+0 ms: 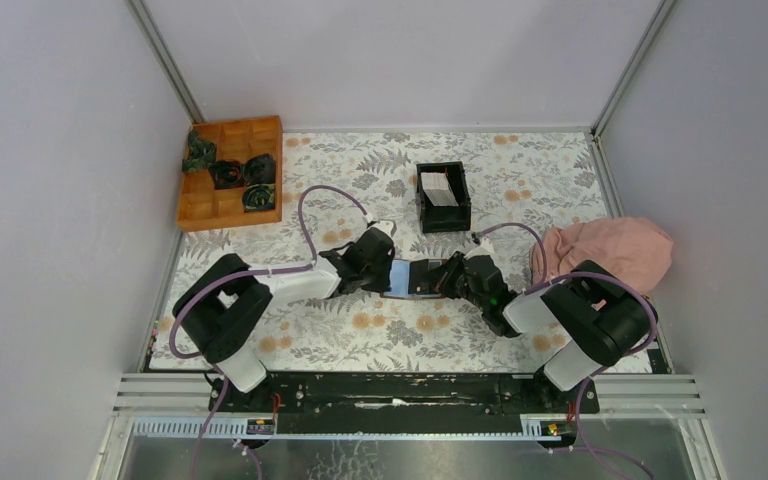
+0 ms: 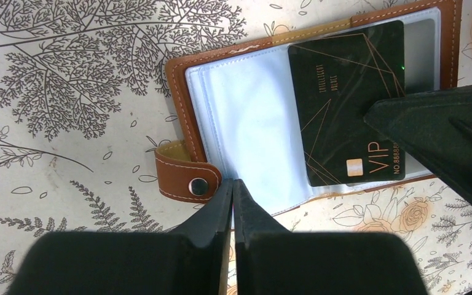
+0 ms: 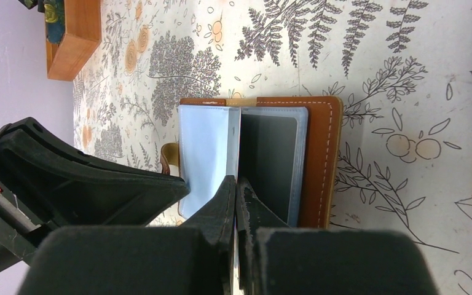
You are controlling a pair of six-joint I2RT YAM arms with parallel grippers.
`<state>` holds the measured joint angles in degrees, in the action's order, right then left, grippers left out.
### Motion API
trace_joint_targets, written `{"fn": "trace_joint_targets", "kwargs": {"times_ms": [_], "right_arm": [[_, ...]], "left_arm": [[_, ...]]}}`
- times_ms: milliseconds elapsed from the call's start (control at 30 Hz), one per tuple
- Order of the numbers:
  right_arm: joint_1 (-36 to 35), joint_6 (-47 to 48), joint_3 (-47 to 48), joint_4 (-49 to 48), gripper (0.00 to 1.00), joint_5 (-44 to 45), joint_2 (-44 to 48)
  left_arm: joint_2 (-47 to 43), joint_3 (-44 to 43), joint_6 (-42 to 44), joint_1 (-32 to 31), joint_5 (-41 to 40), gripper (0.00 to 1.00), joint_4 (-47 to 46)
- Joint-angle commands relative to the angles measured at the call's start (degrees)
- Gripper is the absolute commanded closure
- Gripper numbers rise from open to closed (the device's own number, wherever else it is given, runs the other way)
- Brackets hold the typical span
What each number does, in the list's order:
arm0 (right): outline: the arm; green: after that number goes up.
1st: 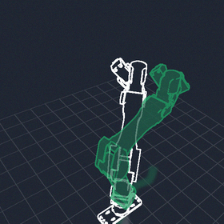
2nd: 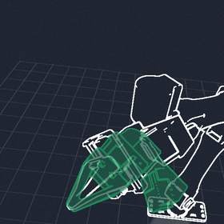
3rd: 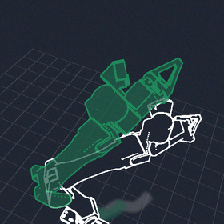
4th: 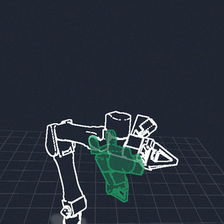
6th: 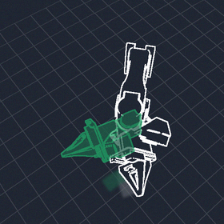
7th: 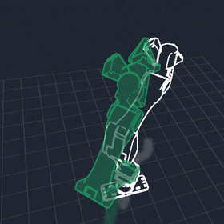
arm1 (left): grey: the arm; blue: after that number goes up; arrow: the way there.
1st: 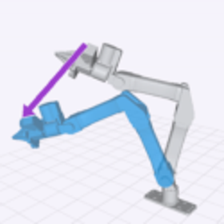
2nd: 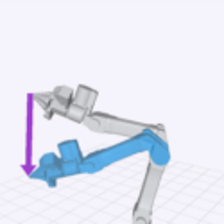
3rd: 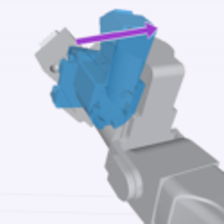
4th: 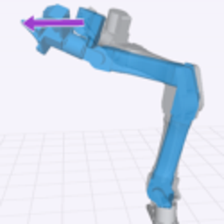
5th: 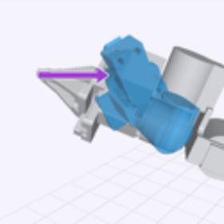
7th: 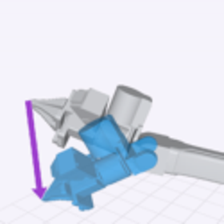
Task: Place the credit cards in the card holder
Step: Insert the credit card into the card holder.
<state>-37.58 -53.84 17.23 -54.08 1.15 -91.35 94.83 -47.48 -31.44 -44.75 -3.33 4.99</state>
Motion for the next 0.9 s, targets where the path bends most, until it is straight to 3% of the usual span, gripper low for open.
{"fn": "trace_joint_targets", "kwargs": {"times_ms": [0,367,867], "right_arm": [[-1.0,2.32,1.8,5.47,1.0,2.36,-0.34],[-1.35,7.48,2.63,14.33,1.0,4.95,3.93],[-2.07,8.3,4.16,16.12,1.0,6.01,3.41]], "left_arm": [[3.08,0.32,-0.29,-0.67,-3.13,0.95,2.65],[4.31,-0.22,-0.96,-0.86,-5.17,0.97,4.61],[4.01,-0.25,-2.02,-1.15,-6.08,0.98,6.03]]}}
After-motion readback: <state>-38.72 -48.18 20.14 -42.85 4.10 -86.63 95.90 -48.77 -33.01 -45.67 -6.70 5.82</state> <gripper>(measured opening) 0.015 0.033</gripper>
